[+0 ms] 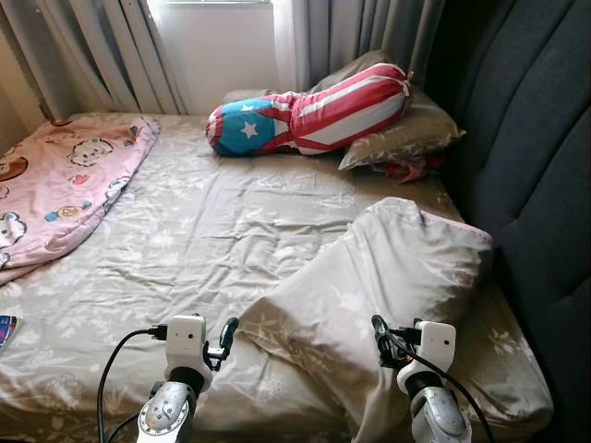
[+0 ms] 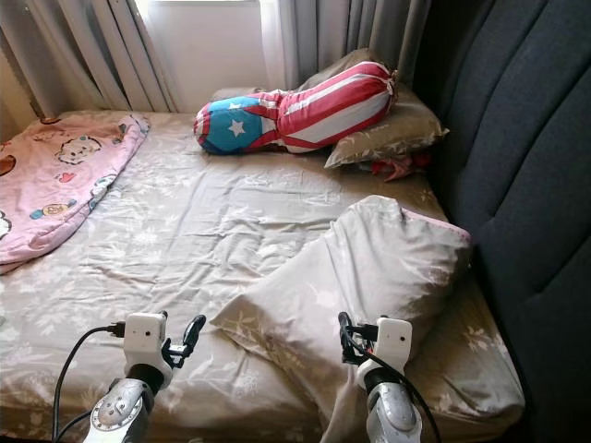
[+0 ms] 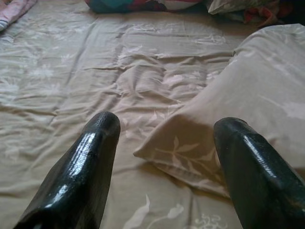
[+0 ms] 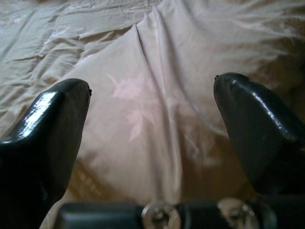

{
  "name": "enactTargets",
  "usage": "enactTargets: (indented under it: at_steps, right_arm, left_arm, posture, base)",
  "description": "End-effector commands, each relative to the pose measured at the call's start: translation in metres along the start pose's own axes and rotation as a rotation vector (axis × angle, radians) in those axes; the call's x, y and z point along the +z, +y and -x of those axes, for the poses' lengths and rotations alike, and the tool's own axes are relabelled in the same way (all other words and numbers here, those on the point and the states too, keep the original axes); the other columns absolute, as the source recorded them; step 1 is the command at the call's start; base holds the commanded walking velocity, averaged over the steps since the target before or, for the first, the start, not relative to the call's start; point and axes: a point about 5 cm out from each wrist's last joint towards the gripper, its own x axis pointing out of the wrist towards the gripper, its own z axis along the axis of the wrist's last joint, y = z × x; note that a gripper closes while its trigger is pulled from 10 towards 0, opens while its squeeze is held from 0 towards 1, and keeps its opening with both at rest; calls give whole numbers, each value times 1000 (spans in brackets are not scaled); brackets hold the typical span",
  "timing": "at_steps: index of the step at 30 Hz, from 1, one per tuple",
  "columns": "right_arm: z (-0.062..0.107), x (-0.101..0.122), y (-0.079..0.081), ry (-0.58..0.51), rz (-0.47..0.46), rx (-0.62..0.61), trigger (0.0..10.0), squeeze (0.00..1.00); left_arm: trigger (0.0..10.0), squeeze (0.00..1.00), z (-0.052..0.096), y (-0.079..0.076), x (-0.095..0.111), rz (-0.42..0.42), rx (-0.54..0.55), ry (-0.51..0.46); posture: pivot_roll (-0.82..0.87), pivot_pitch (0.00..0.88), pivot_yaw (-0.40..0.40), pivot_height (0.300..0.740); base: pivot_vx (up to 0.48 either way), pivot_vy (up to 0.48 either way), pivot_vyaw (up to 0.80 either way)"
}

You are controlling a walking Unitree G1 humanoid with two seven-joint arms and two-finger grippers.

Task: Clean up the room

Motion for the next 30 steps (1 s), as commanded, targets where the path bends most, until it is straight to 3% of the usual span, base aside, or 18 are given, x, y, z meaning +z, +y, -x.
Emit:
enactTargets:
  at_steps: [1, 4, 5, 15, 16, 17, 25, 26, 30]
  right_arm:
    - [0, -1, -1, 8, -5, 0, 10000, 1000]
    - [-1, -2, 0, 14, -2, 2, 10000, 1000]
    - [-1, -2, 1, 19, 1, 7, 10000, 0]
    - [-2, -4, 2, 32, -7, 21, 10000, 0]
    - [-2, -4, 2, 31, -9, 23, 10000, 596]
    - [-2, -3, 2, 28, -14, 22, 10000, 1000]
    - [-3, -4, 2, 38, -5, 26, 10000, 1000]
    - [-3, -5, 3, 44, 2, 28, 10000, 0]
    - [-3, -5, 4, 48, 1, 31, 10000, 0]
  left_arm:
    - [10000, 0, -1, 1, -2, 0, -4, 17]
    - [10000, 0, -1, 1, -1, 4, -4, 18]
    - [10000, 0, -1, 1, -1, 5, -2, 19]
    - [10000, 0, -1, 0, -1, 4, -14, 31]
    - [10000, 0, -1, -1, -1, 4, -15, 32]
    - [10000, 0, -1, -1, -1, 4, -15, 32]
    - [10000, 0, -1, 0, -2, 8, -16, 38]
    - [10000, 0, -1, 0, -2, 10, -16, 38]
    - [10000, 0, -1, 0, -2, 16, -22, 33]
  posture:
    - [-51, 0, -6, 657]
    - [-50, 0, -6, 657]
    - [-50, 0, -6, 657]
    - [-48, 0, -6, 657]
    - [-48, 0, -6, 657]
    - [-48, 0, -6, 657]
    - [-48, 0, -6, 657]
    - [-47, 0, -5, 657]
    - [-45, 0, -5, 657]
  base:
    - [0, 0, 0]
    - [0, 0, 0]
    - [0, 0, 0]
    - [0, 0, 0]
    - [0, 0, 0]
    - [0, 0, 0]
    - [0, 0, 0]
    - [0, 0, 0]
    - [0, 0, 0]
